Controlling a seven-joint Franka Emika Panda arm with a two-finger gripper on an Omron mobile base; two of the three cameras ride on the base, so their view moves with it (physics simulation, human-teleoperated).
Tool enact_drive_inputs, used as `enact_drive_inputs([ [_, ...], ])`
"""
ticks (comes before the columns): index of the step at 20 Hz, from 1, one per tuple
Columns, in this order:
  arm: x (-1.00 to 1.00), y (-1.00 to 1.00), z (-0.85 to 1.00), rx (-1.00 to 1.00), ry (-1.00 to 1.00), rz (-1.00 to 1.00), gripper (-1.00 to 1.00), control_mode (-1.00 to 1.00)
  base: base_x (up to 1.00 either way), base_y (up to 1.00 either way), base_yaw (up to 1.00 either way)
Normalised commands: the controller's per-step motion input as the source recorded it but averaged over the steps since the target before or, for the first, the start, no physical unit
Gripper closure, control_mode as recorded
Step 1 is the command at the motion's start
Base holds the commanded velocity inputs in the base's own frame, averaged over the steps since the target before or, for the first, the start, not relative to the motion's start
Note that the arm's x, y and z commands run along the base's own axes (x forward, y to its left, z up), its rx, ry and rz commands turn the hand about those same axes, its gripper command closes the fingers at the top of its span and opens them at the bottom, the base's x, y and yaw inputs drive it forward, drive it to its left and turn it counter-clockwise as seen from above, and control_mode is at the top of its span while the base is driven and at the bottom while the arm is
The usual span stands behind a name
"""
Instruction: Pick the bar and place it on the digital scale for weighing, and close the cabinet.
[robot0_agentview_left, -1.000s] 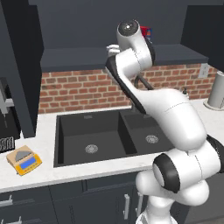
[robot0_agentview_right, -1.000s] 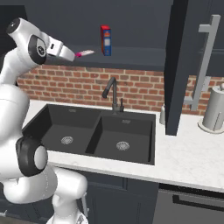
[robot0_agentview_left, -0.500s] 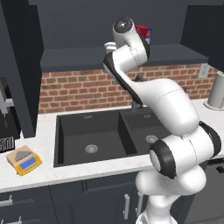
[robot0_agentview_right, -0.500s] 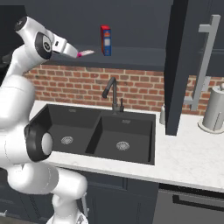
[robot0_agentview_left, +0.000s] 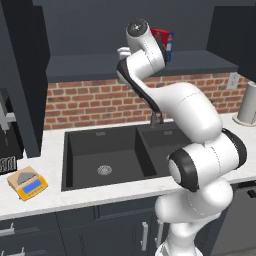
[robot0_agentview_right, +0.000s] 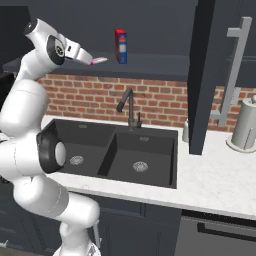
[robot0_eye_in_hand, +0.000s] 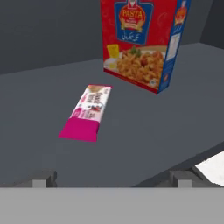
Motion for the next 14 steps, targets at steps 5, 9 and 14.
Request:
enact_drive_inputs([
  [5,0.32,-0.01,-0.08,0.00,0.00,0.00,-1.00,-1.00,0.00,0.00,0.00],
  [9,0.27,-0.01,0.00,0.00,0.00,0.00,-1.00,-1.00,0.00,0.00,0.00],
  [14,0.27,0.00,0.00,0.00,0.00,0.00,-1.00,-1.00,0.00,0.00,0.00],
])
